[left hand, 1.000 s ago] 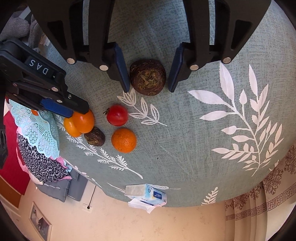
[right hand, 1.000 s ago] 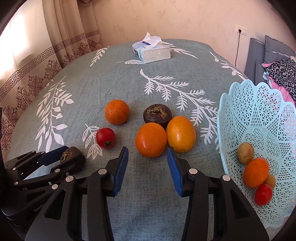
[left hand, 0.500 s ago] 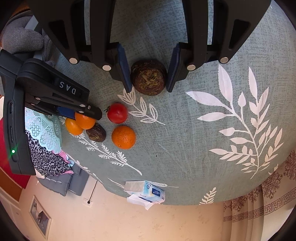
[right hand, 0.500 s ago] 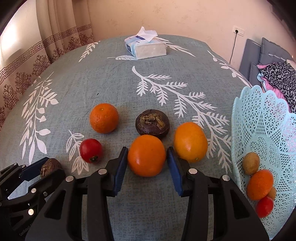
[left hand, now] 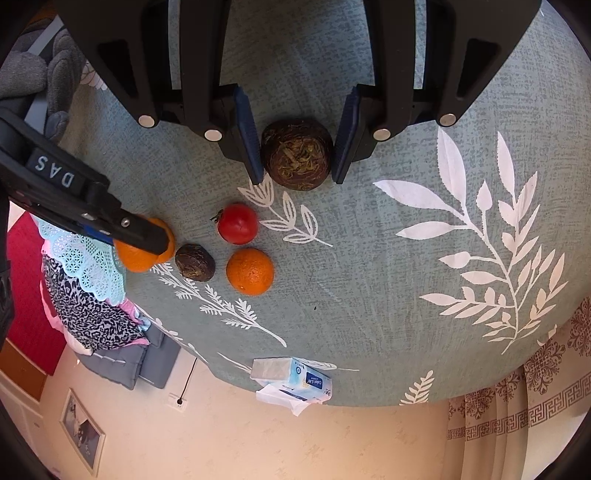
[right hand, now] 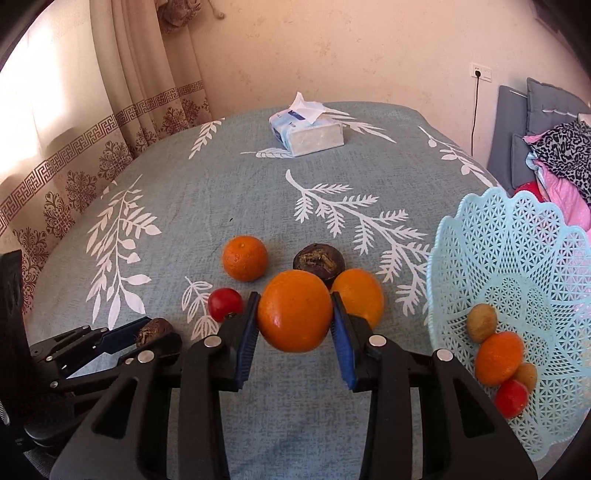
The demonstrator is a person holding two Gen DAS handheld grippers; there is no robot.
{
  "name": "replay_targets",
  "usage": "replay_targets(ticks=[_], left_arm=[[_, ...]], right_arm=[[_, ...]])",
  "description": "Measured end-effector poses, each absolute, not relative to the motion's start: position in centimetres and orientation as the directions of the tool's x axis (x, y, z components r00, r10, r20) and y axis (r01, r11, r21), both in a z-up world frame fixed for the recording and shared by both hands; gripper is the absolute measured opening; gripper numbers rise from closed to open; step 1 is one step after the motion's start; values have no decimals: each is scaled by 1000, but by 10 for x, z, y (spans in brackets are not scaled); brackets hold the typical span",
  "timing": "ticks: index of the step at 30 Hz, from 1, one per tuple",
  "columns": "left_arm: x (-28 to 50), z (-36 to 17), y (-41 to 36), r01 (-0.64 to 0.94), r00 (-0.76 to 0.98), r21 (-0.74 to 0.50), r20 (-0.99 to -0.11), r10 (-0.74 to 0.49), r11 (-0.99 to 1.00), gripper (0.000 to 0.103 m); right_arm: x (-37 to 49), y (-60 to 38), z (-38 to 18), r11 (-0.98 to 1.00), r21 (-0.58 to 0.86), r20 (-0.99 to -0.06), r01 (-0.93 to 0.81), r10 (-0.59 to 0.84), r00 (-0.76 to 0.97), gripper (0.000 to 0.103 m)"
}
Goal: Organize fruits
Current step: 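Place the orange in the basket with the right gripper while the left holds the dark fruit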
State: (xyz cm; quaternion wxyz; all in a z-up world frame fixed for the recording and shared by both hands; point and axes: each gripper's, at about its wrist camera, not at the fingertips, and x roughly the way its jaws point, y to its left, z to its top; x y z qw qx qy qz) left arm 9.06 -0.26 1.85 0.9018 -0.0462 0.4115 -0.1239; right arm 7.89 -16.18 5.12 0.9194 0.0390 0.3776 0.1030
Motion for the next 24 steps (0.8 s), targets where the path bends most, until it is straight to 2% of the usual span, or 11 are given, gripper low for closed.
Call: replay_targets(ticks=[11, 24], left_arm=[[89, 24, -11, 188, 644, -140, -730, -230, 972, 39], [86, 43, -37, 235, 657, -116, -713, -245, 965, 39]], right_arm=[[58, -223, 78, 989, 141, -627, -35, 117, 770, 38], [47, -292, 66, 983, 127, -663, 132, -15, 748, 38]])
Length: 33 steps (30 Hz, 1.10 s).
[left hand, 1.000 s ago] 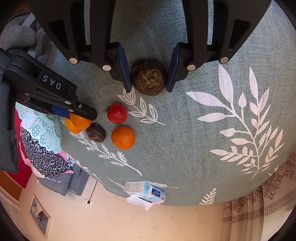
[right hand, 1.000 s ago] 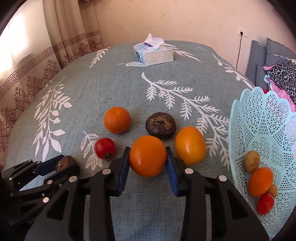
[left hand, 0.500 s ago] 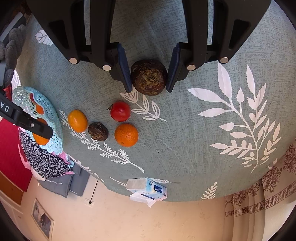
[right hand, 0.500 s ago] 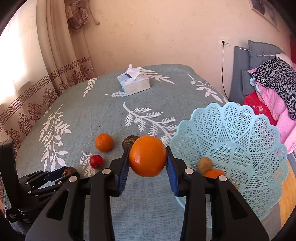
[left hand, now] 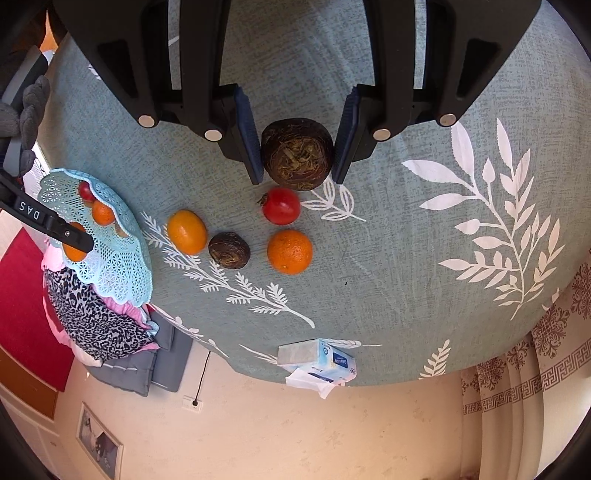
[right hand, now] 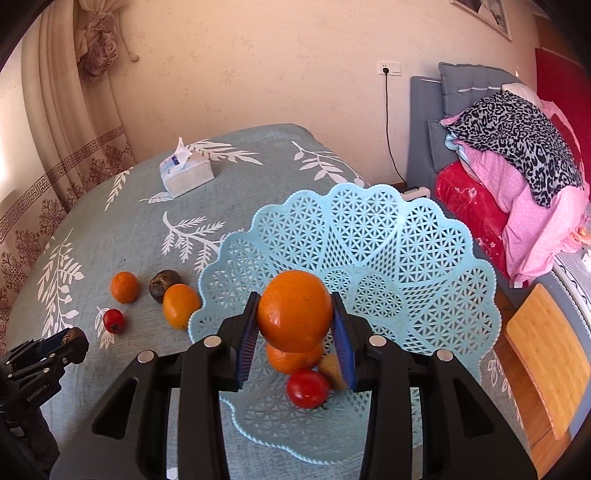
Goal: Organize fruits
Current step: 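Place the orange in the basket with the right gripper while the left holds the dark fruit, then lower the dark brown fruit into the blue basket and open the left gripper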
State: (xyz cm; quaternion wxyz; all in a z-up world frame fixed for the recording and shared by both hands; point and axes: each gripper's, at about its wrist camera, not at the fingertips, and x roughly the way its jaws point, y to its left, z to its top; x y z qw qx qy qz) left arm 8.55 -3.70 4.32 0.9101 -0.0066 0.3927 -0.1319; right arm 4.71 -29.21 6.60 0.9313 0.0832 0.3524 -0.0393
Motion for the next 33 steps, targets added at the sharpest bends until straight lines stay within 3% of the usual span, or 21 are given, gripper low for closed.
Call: replay_targets(ticks=[16, 33], left_arm=[[89, 63, -99, 356, 639, -102, -699, -322, 929, 39], [100, 75, -191, 564, 540, -171, -664, -518, 808, 39]], right_arm=[[28, -337, 62, 964, 178, -641, 197, -38, 766, 40], [15, -362, 68, 941, 262, -597, 212, -15, 802, 40]])
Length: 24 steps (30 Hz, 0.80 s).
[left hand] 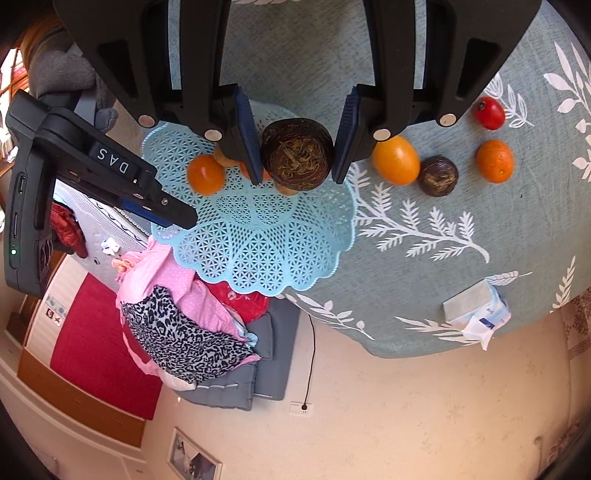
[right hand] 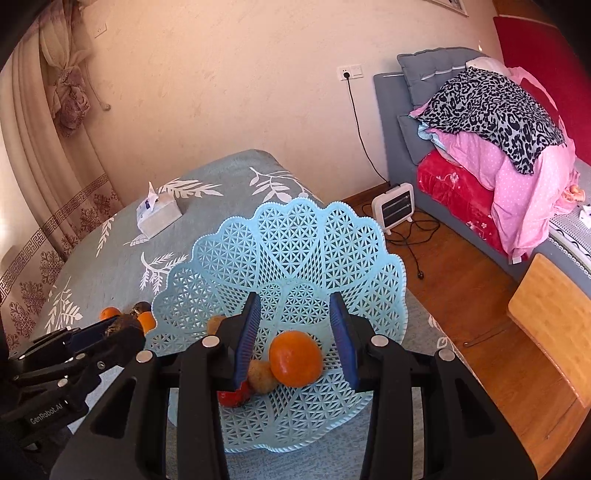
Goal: Organize fruits
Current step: 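Lower the dark brown fruit into the blue basket and open the left gripper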
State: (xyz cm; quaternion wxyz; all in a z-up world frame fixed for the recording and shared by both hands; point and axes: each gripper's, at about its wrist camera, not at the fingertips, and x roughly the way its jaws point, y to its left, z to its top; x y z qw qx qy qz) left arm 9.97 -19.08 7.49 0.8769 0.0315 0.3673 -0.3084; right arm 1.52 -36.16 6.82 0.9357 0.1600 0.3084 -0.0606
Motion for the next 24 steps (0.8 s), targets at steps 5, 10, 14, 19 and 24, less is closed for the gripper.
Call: replay_targets(ticks=[5, 10, 14, 19, 24], left_arm=[[102, 68, -210, 605, 481, -218, -665, -570, 765, 52], [103, 67, -206, 590, 495, -229, -654, -571, 774, 57], [107, 69, -194, 565, 516, -233, -650, -558, 792, 57], [108, 73, -173, 523, 565, -213, -639, -522, 825, 63], [111, 75, -147, 469, 605, -200, -637, -478, 860, 64]], right_arm=[[15, -366, 65, 937, 272, -601, 219, -13, 799, 40], [17, -366, 62, 936, 277, -607, 218, -6, 795, 40], [18, -361, 63, 940, 275, -604, 204, 3, 797, 40], [20, -348, 62, 949, 263, -608, 172, 25, 794, 40], [22, -332, 65, 958, 256, -604, 130, 53, 795, 40]])
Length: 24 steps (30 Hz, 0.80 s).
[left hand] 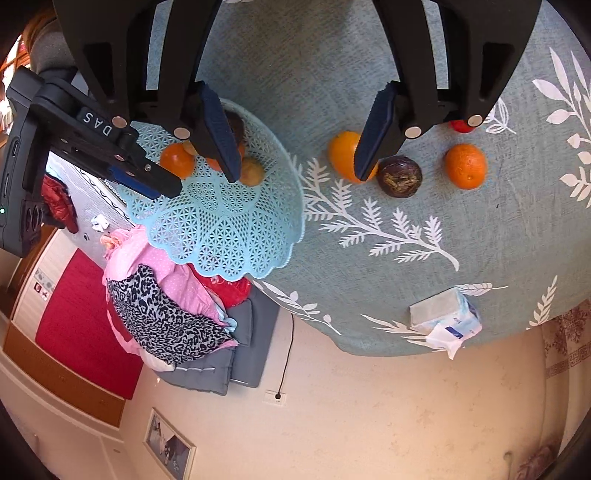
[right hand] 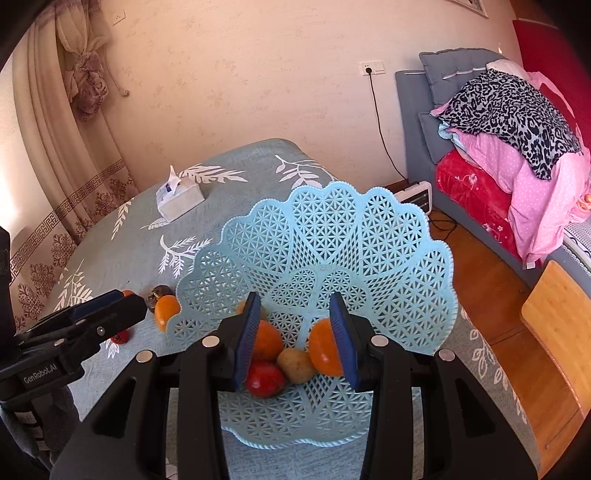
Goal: Organize fruits
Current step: 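Lower the dark brown fruit into the blue basket and open the left gripper, then grasp the red tomato on the bed cover with the left gripper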
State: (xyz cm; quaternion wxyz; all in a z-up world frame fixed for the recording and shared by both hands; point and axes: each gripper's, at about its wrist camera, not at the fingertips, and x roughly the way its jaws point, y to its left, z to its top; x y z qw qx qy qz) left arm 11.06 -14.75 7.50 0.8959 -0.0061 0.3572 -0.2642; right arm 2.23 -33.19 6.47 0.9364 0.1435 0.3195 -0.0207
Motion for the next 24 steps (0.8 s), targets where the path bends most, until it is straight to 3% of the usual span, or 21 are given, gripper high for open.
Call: replay_targets(ticks=[15, 17, 24], left_arm=[[120, 55, -76, 275, 661, -147, -689, -297, 950, 64], [122, 50, -70, 250, 660, -130, -702, -267, 959, 64], [130, 37, -57, 204, 638, -141, -731, -241, 969, 64]], right_arm=[[35, -266, 64, 971, 237, -621, -10, 160, 767, 40], [35, -258, 63, 974, 225, -621, -22, 161, 767, 49], [33, -235, 69, 977, 202, -608, -70, 182, 773, 50]])
